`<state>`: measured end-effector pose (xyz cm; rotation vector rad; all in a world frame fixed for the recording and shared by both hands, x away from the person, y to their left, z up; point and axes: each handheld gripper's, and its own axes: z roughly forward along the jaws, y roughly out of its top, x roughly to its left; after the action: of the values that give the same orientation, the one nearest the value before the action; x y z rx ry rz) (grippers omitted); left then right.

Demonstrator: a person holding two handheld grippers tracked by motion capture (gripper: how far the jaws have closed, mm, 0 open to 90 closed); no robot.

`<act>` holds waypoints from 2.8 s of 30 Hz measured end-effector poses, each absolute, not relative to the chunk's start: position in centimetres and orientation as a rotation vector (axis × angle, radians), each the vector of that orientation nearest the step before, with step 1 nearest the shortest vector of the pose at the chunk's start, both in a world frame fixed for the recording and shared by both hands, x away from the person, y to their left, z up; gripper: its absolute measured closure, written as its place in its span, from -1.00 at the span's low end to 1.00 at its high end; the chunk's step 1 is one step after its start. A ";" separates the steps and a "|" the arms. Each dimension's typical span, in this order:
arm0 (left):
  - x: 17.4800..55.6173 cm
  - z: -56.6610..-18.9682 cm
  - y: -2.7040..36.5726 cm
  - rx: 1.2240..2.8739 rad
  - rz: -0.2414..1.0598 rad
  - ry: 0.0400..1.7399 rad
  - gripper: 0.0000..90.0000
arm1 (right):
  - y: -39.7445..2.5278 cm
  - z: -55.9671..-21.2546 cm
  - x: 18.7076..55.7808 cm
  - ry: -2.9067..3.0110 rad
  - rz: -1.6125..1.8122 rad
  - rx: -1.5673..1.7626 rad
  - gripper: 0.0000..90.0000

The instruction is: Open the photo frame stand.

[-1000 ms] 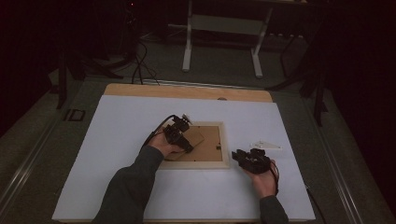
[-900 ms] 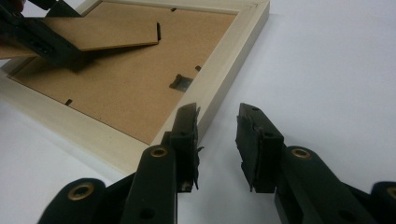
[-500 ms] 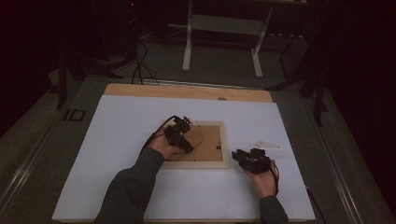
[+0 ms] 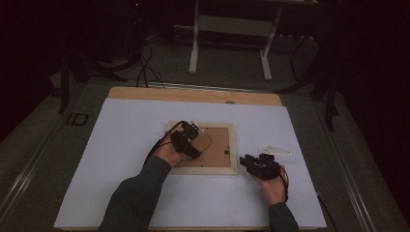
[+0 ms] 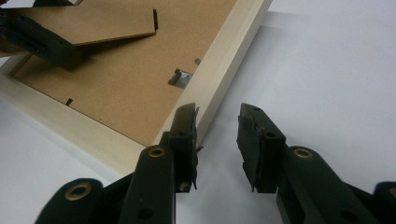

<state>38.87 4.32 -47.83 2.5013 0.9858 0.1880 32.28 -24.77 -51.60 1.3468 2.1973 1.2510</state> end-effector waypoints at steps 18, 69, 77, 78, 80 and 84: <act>36.7 -47.3 4.0 2.465 0.359 0.939 -0.10 | -24.6 -51.6 32.4 2.230 1.261 1.346 0.37; 33.4 -47.2 4.2 2.392 0.587 0.871 -0.10 | -23.9 -49.6 33.5 2.234 1.281 1.304 0.32; 33.0 -47.2 4.1 2.384 0.622 0.853 -0.10 | -23.4 -49.0 34.5 2.247 1.249 1.290 0.26; 32.9 -47.2 4.1 2.384 0.627 0.851 -0.10 | -23.3 -48.8 34.7 2.248 1.244 1.296 0.25; 32.8 -47.2 4.1 2.379 0.640 0.845 -0.10 | -23.2 -48.5 35.2 2.252 1.232 1.295 0.24; 32.6 -47.2 4.0 2.376 0.660 0.837 -0.10 | -22.9 -48.1 35.8 2.265 1.220 1.291 0.23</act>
<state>32.56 4.05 -47.22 2.3756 0.8371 0.6603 35.77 -22.92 -48.07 1.2909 2.2651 1.2203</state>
